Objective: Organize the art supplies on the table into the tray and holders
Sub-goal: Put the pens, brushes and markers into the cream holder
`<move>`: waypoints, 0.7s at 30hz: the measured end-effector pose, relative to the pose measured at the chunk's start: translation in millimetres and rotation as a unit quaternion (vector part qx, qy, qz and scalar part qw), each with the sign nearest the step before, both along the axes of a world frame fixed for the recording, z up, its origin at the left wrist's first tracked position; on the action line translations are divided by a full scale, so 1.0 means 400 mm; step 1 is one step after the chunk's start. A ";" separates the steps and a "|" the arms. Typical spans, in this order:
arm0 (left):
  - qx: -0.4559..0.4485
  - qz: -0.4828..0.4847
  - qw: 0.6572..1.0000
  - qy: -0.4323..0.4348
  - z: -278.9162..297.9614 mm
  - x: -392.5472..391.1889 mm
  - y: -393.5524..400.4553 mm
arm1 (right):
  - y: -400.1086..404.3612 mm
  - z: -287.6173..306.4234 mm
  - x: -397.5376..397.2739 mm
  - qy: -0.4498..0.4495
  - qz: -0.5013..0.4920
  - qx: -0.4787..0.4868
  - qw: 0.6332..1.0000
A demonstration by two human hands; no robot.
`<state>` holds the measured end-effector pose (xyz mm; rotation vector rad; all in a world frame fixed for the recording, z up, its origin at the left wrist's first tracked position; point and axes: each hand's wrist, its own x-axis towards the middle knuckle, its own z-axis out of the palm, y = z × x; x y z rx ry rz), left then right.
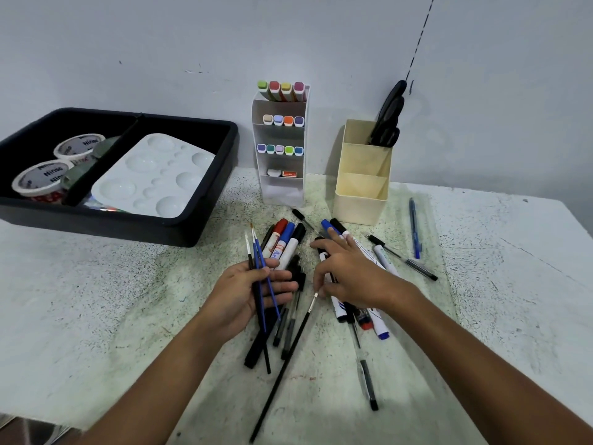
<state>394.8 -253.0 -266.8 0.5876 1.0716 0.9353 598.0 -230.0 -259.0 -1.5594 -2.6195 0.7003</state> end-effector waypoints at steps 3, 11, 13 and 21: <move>0.004 -0.018 1.000 -0.005 0.011 0.005 0.004 | 0.006 0.040 0.022 0.078 -0.021 -0.058 0.995; -0.007 -0.110 0.993 -0.040 0.046 0.054 0.008 | 0.023 0.091 0.034 0.519 -0.227 -0.169 0.806; -0.014 -0.131 0.989 -0.064 0.050 0.075 0.006 | 0.037 0.080 0.019 0.535 -0.262 -0.151 0.789; 0.033 -0.155 0.987 -0.040 0.062 0.117 0.003 | 0.070 0.078 -0.019 0.497 -0.317 -0.050 0.806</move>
